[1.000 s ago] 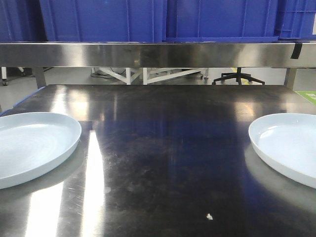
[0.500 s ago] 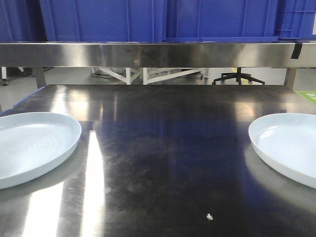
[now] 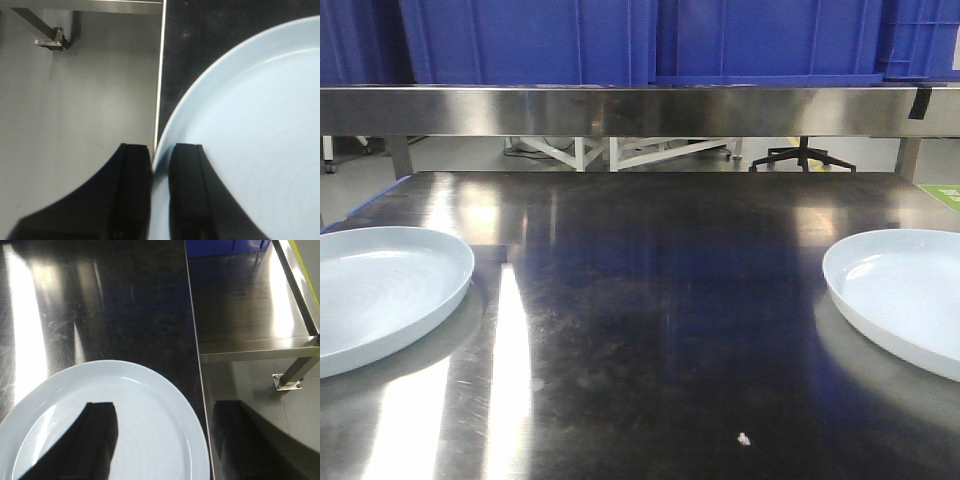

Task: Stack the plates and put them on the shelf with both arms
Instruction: 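Grasp the rim of the plate nearest the left gripper and lift it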

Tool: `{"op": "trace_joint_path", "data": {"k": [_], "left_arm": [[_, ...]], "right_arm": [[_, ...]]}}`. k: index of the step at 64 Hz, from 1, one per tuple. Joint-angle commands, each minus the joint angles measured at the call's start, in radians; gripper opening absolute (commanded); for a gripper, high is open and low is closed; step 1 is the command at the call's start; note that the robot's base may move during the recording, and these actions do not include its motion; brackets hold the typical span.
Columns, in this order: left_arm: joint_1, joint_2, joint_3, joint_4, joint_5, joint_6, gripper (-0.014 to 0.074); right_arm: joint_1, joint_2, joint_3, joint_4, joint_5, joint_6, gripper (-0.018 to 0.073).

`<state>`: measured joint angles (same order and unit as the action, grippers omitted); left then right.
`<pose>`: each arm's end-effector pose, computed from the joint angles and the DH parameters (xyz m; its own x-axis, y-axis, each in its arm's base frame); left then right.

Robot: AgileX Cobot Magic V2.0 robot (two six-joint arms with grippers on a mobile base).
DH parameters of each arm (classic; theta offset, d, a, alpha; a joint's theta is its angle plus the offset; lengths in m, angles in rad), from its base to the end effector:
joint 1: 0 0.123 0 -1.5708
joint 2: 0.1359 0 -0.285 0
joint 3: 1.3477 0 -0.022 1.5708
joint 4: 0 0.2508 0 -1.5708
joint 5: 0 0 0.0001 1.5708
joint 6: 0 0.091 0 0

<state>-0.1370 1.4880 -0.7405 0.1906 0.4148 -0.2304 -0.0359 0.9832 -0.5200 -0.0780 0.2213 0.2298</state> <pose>0.2687 -0.0300 0.1916 -0.8724 0.0643 -0.4845 0.0513 0.9979 0.0400 0.1920 -0.0085 0.2566 -0.5472 0.1728 -0.8189 0.1354 0.9838 0.1171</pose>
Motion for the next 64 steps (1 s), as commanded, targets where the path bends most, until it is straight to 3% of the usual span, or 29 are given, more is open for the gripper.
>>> {"op": "trace_joint_path", "data": {"k": [1, 15, 37, 48, 64], "left_arm": [[-0.025, -0.037, -0.041, -0.015, -0.001, -0.008, 0.0108], [-0.148, -0.115, -0.139, -0.019, 0.068, -0.008, 0.0108], [-0.366, -0.106, -0.310, -0.111, 0.049, -0.008, 0.0108], [-0.428, -0.019, -0.354, -0.116, 0.029, -0.008, 0.0108], [-0.471, 0.126, -0.391, -0.138, -0.021, -0.008, 0.0108]], "right_arm": [[0.001, -0.008, -0.039, -0.010, -0.062, -0.001, 0.0518], [0.001, -0.008, -0.039, -0.010, -0.062, -0.001, 0.0518], [0.001, -0.008, -0.039, -0.010, -0.059, -0.001, 0.0518], [0.001, -0.008, -0.039, -0.010, -0.047, -0.001, 0.0518], [0.001, -0.008, -0.039, -0.010, -0.046, -0.001, 0.0518]]}}
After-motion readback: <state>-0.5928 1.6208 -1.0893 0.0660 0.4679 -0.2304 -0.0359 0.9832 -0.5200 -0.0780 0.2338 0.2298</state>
